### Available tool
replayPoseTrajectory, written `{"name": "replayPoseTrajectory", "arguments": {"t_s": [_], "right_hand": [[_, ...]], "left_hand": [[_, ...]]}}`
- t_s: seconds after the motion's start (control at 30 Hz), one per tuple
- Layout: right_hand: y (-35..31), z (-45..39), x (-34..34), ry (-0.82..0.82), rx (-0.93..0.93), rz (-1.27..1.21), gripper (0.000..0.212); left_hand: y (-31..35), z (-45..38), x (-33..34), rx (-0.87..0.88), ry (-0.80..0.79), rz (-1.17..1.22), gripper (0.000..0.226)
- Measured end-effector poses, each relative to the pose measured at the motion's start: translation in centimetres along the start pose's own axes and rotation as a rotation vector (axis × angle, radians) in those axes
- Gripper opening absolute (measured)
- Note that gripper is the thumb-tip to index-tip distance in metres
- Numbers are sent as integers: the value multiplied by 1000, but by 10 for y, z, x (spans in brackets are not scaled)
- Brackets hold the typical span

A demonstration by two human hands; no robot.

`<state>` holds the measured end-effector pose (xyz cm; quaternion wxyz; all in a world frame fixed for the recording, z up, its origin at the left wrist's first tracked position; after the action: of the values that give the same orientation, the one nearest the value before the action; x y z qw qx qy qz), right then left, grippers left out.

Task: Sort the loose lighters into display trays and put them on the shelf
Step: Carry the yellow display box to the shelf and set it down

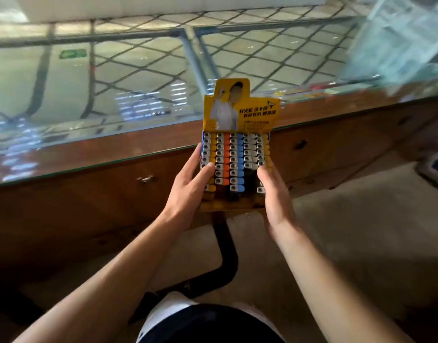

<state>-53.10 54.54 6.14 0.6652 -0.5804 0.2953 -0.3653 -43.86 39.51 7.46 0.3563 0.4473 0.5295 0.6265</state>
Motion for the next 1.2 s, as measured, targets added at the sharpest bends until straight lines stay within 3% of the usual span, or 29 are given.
{"name": "replayPoseTrajectory", "arguments": {"t_s": [0.17, 0.27, 0.53, 0.67, 0.8, 1.0, 1.2], "right_hand": [[-3, 13, -146, 164, 5, -51, 37], [-7, 17, -223, 268, 1, -90, 34], [-19, 10, -393, 586, -7, -168, 32], [-25, -7, -465, 734, -25, -226, 27], [-30, -22, -538, 909, -42, -241, 22], [-40, -23, -625, 1117, -19, -254, 34], [-41, -2, -709, 1321, -40, -287, 23]], "left_hand": [[-23, -51, 139, -52, -133, 29, 55], [-29, -81, 220, -77, -250, 37, 45], [-57, -184, 390, -175, -482, 24, 42], [-77, -246, 468, -235, -630, -3, 55], [-84, -300, 553, -282, -787, 10, 47], [-89, -350, 673, -283, -1047, -91, 36], [-108, -368, 787, -257, -1240, -199, 32]]}}
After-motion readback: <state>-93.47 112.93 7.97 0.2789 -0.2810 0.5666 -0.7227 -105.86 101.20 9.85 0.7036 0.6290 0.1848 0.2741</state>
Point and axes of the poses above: each hand's wrist, its own z-axis away from the middle knuckle, its own x-axis out of the palm, y = z × x, the point moved 9 cm from there along -z, towards the middle knuckle, and after that the axes turned 8 degrees about -y, right-handed, at the moved point
